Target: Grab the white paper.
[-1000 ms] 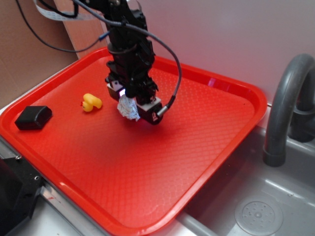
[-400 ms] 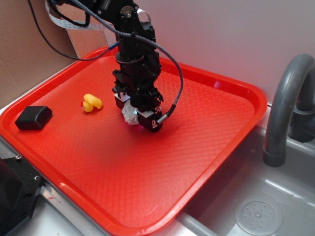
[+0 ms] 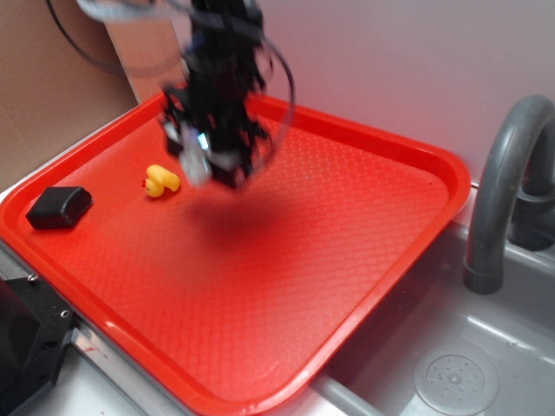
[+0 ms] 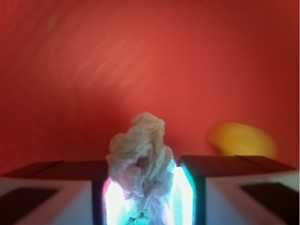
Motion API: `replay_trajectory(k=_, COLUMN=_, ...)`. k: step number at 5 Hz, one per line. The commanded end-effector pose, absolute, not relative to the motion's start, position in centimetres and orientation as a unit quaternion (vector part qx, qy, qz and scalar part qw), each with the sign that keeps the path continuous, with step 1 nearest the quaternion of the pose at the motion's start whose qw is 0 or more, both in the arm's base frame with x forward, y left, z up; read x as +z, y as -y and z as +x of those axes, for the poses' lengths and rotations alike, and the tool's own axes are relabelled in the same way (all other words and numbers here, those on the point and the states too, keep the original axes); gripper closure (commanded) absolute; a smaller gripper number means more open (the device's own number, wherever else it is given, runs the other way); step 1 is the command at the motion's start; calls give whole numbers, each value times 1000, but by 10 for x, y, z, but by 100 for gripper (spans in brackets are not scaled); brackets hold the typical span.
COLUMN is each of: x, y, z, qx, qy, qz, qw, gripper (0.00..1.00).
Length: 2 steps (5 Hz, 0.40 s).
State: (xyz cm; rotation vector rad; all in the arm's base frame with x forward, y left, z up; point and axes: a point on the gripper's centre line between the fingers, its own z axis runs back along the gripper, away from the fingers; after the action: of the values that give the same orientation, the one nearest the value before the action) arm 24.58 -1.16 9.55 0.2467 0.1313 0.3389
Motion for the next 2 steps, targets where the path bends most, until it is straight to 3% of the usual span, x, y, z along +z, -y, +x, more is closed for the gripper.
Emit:
replay_trajectory(k=1, x=205, y=3, z=234, qx=267, qy=-19, qz=72, qw=961, gripper=100)
replay_trajectory(k=2, x=239, y=-4, z=217, qx=299, qy=13, qz=50, qw=953, gripper=100)
